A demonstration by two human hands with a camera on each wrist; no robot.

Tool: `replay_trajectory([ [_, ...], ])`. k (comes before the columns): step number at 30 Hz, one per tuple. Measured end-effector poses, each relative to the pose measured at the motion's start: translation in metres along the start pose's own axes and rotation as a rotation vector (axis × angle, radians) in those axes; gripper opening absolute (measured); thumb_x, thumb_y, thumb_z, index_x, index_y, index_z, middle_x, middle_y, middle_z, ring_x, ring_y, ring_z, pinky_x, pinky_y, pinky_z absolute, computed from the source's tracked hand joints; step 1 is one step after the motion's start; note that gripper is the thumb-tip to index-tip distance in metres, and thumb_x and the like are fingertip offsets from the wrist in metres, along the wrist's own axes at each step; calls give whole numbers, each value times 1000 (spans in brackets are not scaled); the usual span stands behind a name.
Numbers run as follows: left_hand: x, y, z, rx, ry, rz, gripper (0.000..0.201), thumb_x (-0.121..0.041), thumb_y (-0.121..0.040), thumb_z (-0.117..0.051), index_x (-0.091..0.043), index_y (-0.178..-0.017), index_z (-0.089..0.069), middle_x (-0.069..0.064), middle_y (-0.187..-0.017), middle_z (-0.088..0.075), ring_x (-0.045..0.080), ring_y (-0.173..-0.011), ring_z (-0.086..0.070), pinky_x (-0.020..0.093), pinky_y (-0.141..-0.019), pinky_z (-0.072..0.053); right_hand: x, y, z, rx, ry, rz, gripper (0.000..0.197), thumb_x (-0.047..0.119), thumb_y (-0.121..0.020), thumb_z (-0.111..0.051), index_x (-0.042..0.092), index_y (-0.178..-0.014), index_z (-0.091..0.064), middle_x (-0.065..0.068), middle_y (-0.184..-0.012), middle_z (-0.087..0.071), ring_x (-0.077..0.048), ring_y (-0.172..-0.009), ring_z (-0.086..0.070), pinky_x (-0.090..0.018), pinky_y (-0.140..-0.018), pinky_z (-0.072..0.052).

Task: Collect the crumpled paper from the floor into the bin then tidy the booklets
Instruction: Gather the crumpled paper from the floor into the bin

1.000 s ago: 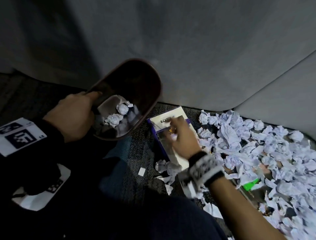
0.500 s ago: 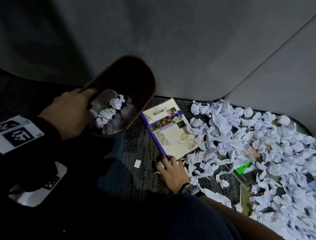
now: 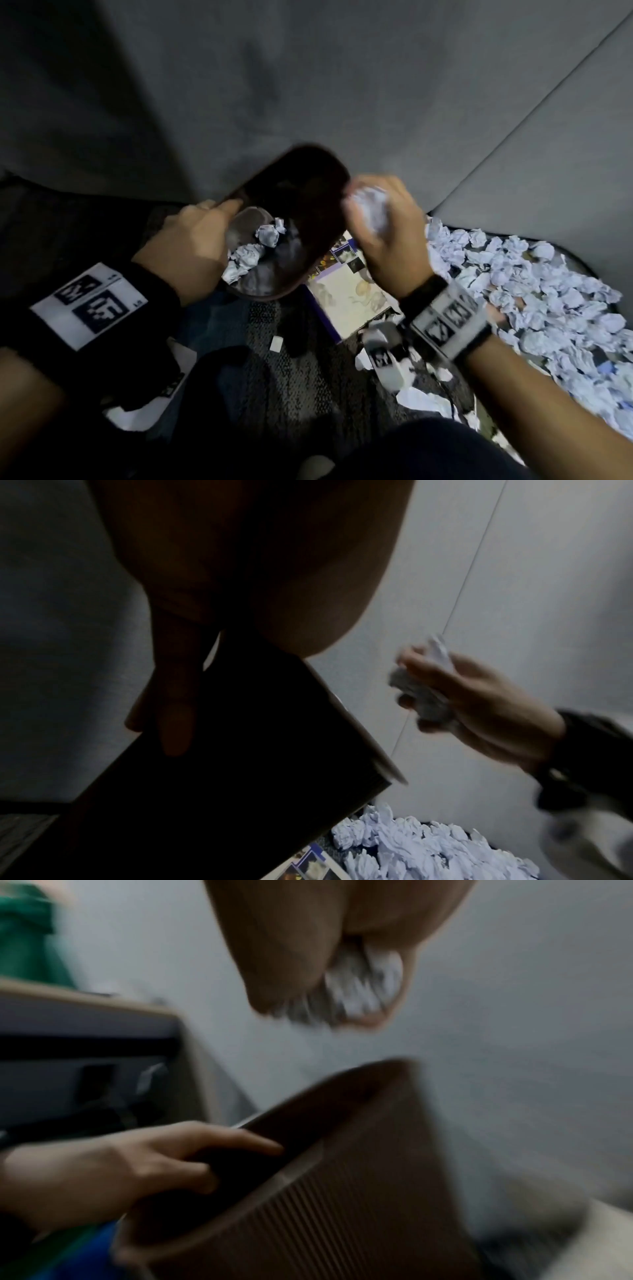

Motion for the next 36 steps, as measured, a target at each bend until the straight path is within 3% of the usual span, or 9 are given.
replay_trajectory([
  [3,-12,-4,1,11,12,-32,58,-13,-78,-43,-24,-136,-42,16,-129,-51,41,-116,-49,43,-100,-40,20,-23,-58,553,263,137,64,53,-84,-62,18,-136,-48,-6,-136,-50,-23,-124,-47,-36,-104,-40],
  [5,-23,-5,5,35,36,-66,65,-25,-71,-37,-24,-135,-43,16,-130,-52,40,-118,-49,43,-101,-40,4,-24,-64,699,421,76,78,67,-80,-54,26,-143,-39,0,-150,-37,-27,-136,-34,-44,-111,-33],
  [9,-35,-13,8,25,0,-190,62,-25,-75,-36,-26,-137,-42,12,-131,-53,35,-119,-50,41,-98,-42,-9,-33,-10,493,387,166,42,34,-81,-44,23,-115,-65,-1,-135,-53,-28,-127,-45,-49,-101,-39],
  [11,-39,-24,6,11,-8,-265,57,-10,-86,-45,-30,-139,-39,8,-136,-52,32,-123,-48,43,-101,-41,-22,-25,15,536,548,231,45,22,-69,-38,23,-102,-70,1,-131,-56,-28,-127,-44,-46,-99,-38],
  [18,-91,-44,-10,103,-2,-397,64,-3,-87,-43,-41,-139,-37,-1,-143,-47,26,-124,-48,37,-100,-42,-37,13,88,726,907,235,45,20,-67,-43,25,-103,-70,2,-133,-56,-28,-136,-37,-43,-111,-22],
  [22,-130,-47,-11,169,89,-448,66,1,-84,-39,-43,-132,-46,5,-129,-58,25,-96,-59,32,-83,-47,-44,40,129,827,1089,232,32,19,-73,-67,18,-104,-70,-4,-127,-61,-29,-134,-42,-47,-115,-20],
  [28,-202,-45,-37,196,239,-627,57,3,-84,-41,-42,-115,-57,-1,-115,-64,22,-104,-59,39,-95,-46,-35,80,198,847,1162,90,30,34,-87,-42,24,-92,-70,-3,-89,-73,-25,-94,-66,-38,-103,-32],
  [33,-249,-22,-60,212,579,-597,24,-4,-93,-45,-22,-107,-55,1,-99,-60,10,-85,-55,22,-78,-44,-34,123,253,804,1168,-9,13,12,-71,-76,17,-81,-71,-7,-72,-69,-31,-71,-64,-41,-80,-50],
  [36,-249,-33,-98,311,788,-321,11,-18,-98,-42,-18,-109,-42,9,-107,-53,16,-83,-56,36,-72,-52,-61,147,296,798,1190,-148,16,18,-70,-79,18,-84,-71,-7,-79,-70,-32,-78,-66,-37,-79,-50],
])
Point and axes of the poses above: each hand's wrist, its own y-axis away from the middle knuckle, its own z-axis out of the back of the hand, x = y × z, the point moved 7 cm from there along -y, towards the middle knuckle
